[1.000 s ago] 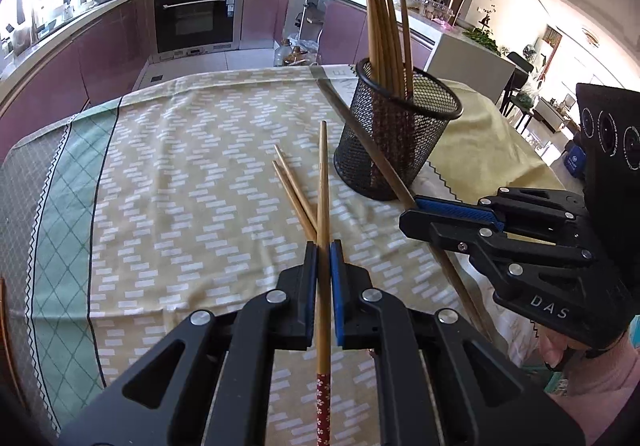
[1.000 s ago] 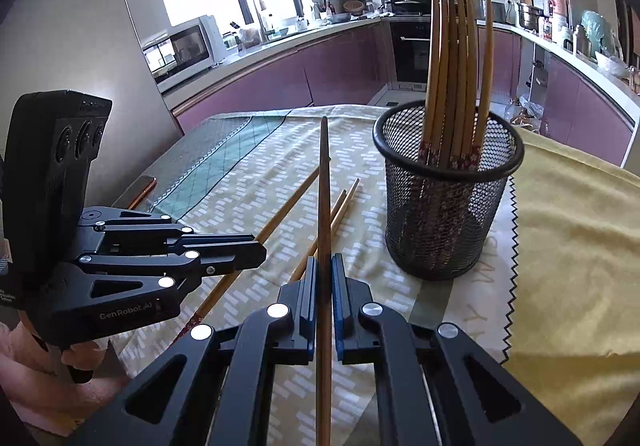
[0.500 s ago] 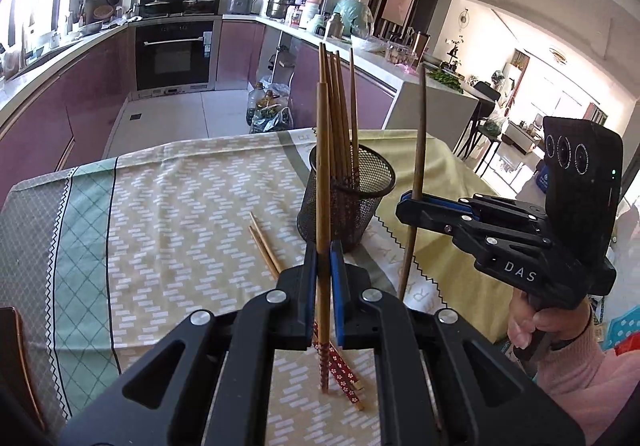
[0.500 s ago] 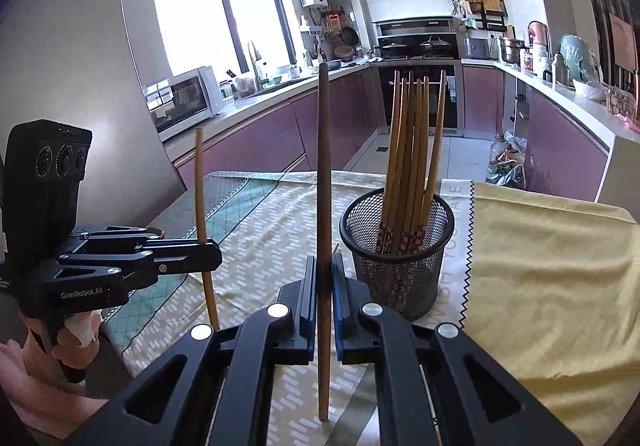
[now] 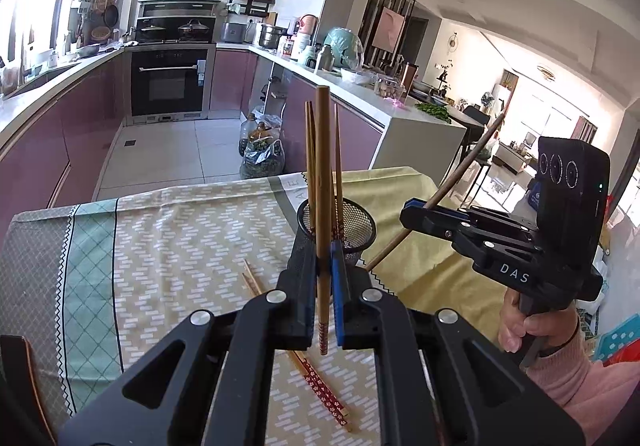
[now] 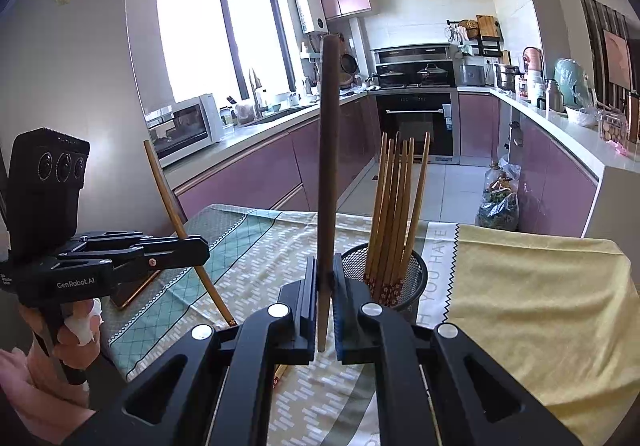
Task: Organize utensils
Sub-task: 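Lower the chopstick into the mesh cup with the right gripper while the left gripper inserts its own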
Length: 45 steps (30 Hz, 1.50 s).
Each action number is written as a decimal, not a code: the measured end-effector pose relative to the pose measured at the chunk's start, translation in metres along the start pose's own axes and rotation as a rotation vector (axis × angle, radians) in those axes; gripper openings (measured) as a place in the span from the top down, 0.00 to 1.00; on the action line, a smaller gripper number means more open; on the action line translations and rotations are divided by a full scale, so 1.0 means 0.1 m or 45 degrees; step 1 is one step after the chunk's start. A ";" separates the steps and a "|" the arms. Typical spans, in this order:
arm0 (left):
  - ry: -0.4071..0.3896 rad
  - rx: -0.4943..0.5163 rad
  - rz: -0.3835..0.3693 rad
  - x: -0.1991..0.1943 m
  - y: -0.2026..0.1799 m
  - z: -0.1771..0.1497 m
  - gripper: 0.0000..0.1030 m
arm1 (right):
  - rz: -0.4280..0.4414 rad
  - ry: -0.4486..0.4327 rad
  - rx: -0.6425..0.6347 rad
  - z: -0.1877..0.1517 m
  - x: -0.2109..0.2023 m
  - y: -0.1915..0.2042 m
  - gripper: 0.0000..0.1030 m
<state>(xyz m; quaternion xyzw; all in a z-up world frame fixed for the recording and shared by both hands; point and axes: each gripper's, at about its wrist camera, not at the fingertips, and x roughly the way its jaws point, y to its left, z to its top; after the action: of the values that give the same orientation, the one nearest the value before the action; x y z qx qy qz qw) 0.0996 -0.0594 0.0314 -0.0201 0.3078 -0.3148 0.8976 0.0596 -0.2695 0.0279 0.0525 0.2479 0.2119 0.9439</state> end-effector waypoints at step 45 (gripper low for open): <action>-0.174 0.107 0.068 0.37 -0.34 0.75 0.93 | -0.074 -0.105 -0.024 0.53 0.04 -0.27 0.94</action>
<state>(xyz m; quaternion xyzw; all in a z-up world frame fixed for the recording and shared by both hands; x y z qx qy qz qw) 0.1457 -0.1202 0.0797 0.0042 0.2326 -0.3013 0.9247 0.0989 -0.2919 0.0664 0.0452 0.2080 0.1842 0.9596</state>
